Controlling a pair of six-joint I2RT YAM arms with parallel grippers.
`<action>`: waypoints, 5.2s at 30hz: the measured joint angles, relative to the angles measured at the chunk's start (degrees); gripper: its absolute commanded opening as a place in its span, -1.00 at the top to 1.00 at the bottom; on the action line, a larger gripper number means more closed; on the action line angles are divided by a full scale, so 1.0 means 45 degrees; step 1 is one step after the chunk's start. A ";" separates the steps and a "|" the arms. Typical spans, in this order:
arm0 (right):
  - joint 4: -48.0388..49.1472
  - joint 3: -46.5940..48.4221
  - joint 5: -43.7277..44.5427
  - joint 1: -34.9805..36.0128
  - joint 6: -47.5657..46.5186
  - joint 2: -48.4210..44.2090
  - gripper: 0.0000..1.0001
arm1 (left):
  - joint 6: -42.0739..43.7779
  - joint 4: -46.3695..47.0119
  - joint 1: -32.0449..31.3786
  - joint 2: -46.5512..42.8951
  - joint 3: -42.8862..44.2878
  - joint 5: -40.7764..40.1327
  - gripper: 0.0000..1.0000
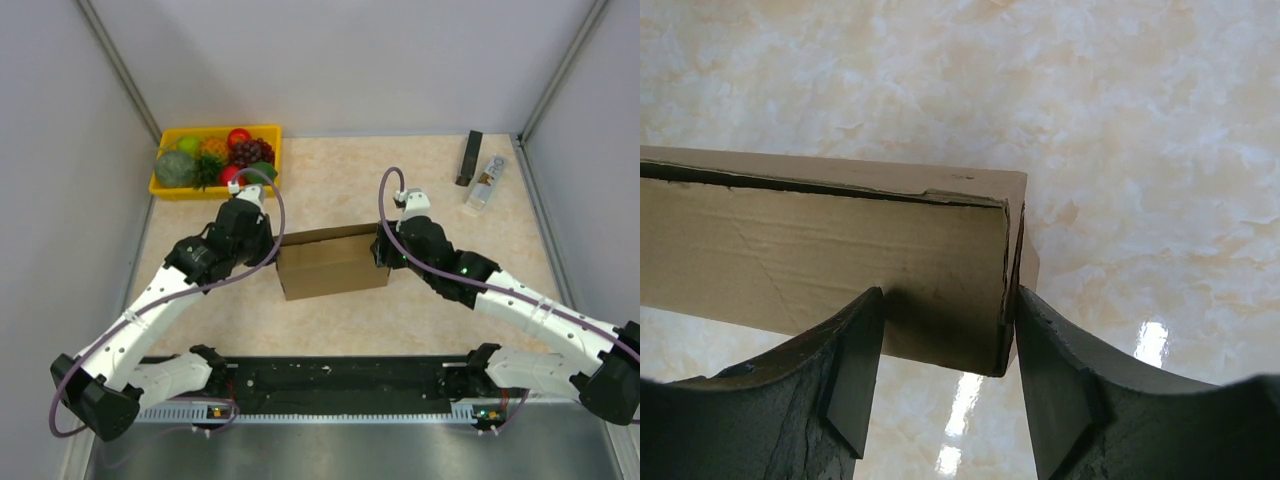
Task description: Fold the paper box
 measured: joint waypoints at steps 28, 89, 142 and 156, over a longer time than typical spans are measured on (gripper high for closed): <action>0.0209 0.0000 -0.0661 0.0199 0.0015 -0.0005 -0.07 | -0.0029 0.1141 0.1307 -0.2662 -0.2191 0.1316 1.00; -0.1506 0.7621 -0.4114 -0.0083 0.2725 0.3104 -0.02 | 0.1511 0.0384 0.1438 -0.1977 -0.1671 0.0656 0.93; 0.4677 0.3303 -0.4716 0.0923 0.5299 0.4891 0.54 | 0.1146 -0.0233 0.3653 -0.0301 0.1642 0.2832 1.00; 0.4639 0.3303 -0.4794 0.0928 0.5202 0.4881 0.54 | -0.0238 0.2385 0.3837 -0.3007 -0.2356 0.5396 1.00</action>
